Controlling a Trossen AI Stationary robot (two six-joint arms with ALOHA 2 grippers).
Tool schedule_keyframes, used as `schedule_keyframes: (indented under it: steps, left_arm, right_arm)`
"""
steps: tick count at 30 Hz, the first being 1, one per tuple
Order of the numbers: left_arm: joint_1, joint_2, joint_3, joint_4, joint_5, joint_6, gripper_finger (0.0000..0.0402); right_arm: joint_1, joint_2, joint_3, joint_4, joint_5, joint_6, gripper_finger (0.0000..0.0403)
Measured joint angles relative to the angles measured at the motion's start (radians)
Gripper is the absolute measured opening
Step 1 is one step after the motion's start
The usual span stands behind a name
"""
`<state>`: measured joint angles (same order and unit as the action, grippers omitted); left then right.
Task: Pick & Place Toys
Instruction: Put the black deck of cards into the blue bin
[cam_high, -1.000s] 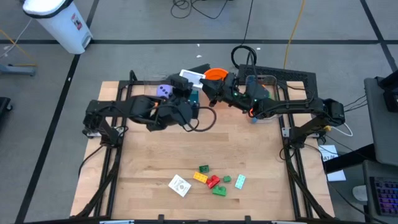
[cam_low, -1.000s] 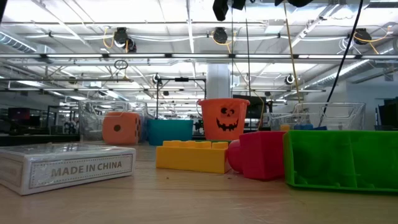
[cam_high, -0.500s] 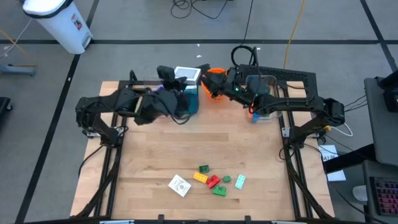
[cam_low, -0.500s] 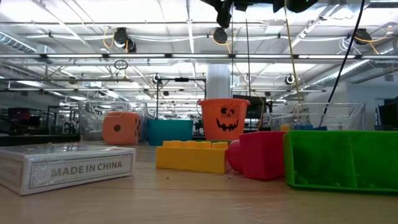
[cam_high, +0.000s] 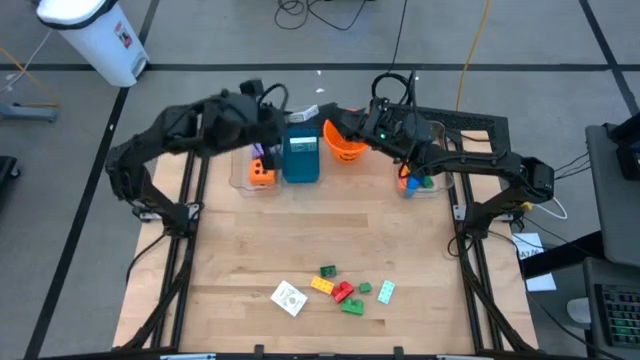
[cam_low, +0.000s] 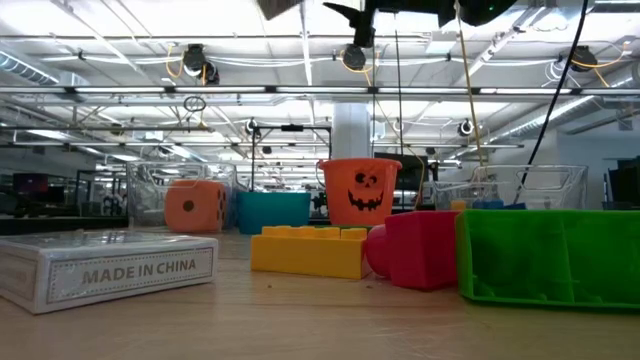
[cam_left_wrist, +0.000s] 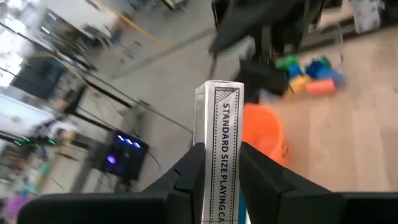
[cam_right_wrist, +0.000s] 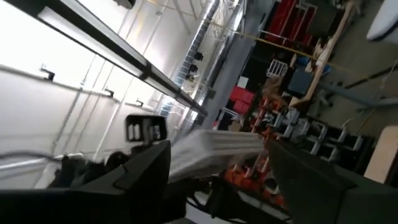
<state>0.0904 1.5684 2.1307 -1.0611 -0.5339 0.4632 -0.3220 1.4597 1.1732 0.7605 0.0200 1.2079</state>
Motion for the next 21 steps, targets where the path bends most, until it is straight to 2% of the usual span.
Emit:
schedule_keyframes:
  steps: [3, 6, 9, 13, 15, 17, 19, 21]
  left_arm:
    - [0.078, 0.004, -0.001, -0.07, 0.108, -0.002, 0.0087]
    - [0.165, 0.016, -0.001, -0.116, 0.25, 0.0, 0.0087]
    - [0.256, 0.041, -0.001, -0.142, 0.383, 0.026, 0.0088]
    - [0.371, 0.078, -0.001, -0.188, 0.494, 0.077, 0.0088]
    - [0.423, 0.104, 0.0, -0.203, 0.551, 0.09, 0.0088]
    - [0.455, 0.142, -0.001, -0.236, 0.613, 0.105, 0.0088]
    - [0.478, 0.179, -0.001, -0.236, 0.674, 0.108, 0.0088]
    - [0.498, 0.213, -0.001, -0.235, 0.737, 0.107, 0.0088]
  right_arm:
    - [-0.019, 0.0, 0.0, 0.013, -0.034, -0.088, 0.0267]
    - [-0.035, -0.001, 0.0, 0.015, -0.114, -0.213, 0.0267]
    - [-0.04, -0.001, 0.0, 0.0, -0.234, -0.327, 0.0266]
    - [-0.039, -0.007, 0.0, -0.07, -0.404, -0.414, 0.0259]
    - [-0.039, -0.022, 0.0, -0.197, -0.453, -0.469, 0.0255]
    - [-0.03, -0.042, -0.001, -0.364, -0.459, -0.545, 0.025]
    - [-0.013, -0.066, -0.001, -0.565, -0.404, -0.642, 0.0247]
    - [0.013, -0.091, -0.001, -0.773, -0.301, -0.739, 0.0243]
